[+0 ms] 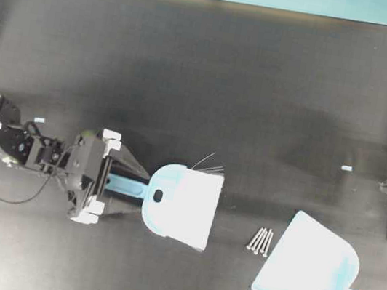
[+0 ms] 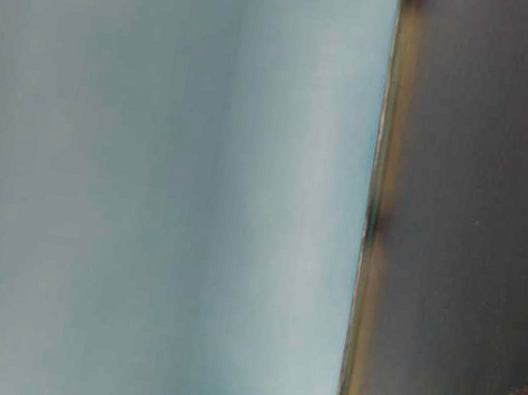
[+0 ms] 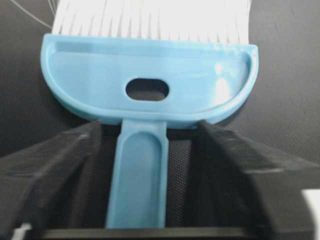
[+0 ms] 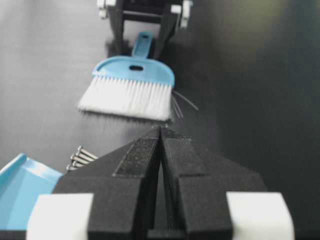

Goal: Hold the dustpan with a person, while the left arm uses a hand brush to gather the screws into the dustpan.
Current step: 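Close the left gripper on the brush handle and lift it, then carry the brush right and lower it behind the screws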

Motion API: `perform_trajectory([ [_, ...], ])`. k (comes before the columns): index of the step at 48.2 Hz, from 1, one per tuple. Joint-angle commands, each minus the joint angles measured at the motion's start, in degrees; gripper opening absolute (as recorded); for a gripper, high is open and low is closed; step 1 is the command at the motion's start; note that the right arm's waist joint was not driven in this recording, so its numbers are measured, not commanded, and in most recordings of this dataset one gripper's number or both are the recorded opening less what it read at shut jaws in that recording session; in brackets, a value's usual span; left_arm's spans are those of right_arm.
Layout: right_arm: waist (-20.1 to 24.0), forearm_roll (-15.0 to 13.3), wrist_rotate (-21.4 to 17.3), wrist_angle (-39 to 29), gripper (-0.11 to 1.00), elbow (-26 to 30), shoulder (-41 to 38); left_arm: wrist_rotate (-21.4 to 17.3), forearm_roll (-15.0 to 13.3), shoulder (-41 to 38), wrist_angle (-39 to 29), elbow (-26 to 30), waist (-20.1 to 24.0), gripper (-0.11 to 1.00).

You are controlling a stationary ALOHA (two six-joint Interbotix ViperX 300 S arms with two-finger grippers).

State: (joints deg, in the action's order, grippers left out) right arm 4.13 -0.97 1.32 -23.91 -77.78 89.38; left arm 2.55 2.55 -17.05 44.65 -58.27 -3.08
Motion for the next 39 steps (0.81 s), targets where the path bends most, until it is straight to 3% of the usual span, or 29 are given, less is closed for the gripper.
perform_trajectory([
  [1,0.00,-0.09,0.53,-0.26,-0.01,0.35,-0.26,0.26,0.18,-0.44,-1.32,-0.35,-0.09,0.63],
  [6,0.00,-0.26,0.62,-2.37,-0.01,0.35,-0.26,0.18,0.18,-0.18,-1.49,-0.44,-0.44,0.35],
  [8,0.00,-0.26,0.62,-2.90,-0.01,0.44,-0.18,0.09,0.18,-0.09,-1.49,-0.35,-0.53,0.29],
  [14,0.00,-0.26,0.53,-3.25,-0.01,0.53,0.09,-0.26,0.18,1.67,-2.29,0.00,-0.53,0.30],
  [19,0.00,-0.26,0.62,-3.34,-0.01,0.62,0.09,-0.53,0.18,4.13,-6.77,1.05,-0.35,0.30],
  [31,0.00,-0.26,0.53,-3.52,-0.01,0.62,0.18,-1.32,0.26,12.83,-25.75,6.86,-0.35,0.30],
  [39,0.00,-0.26,0.53,-3.52,-0.01,0.62,0.18,-5.54,0.26,18.54,-38.94,12.13,0.09,0.30],
])
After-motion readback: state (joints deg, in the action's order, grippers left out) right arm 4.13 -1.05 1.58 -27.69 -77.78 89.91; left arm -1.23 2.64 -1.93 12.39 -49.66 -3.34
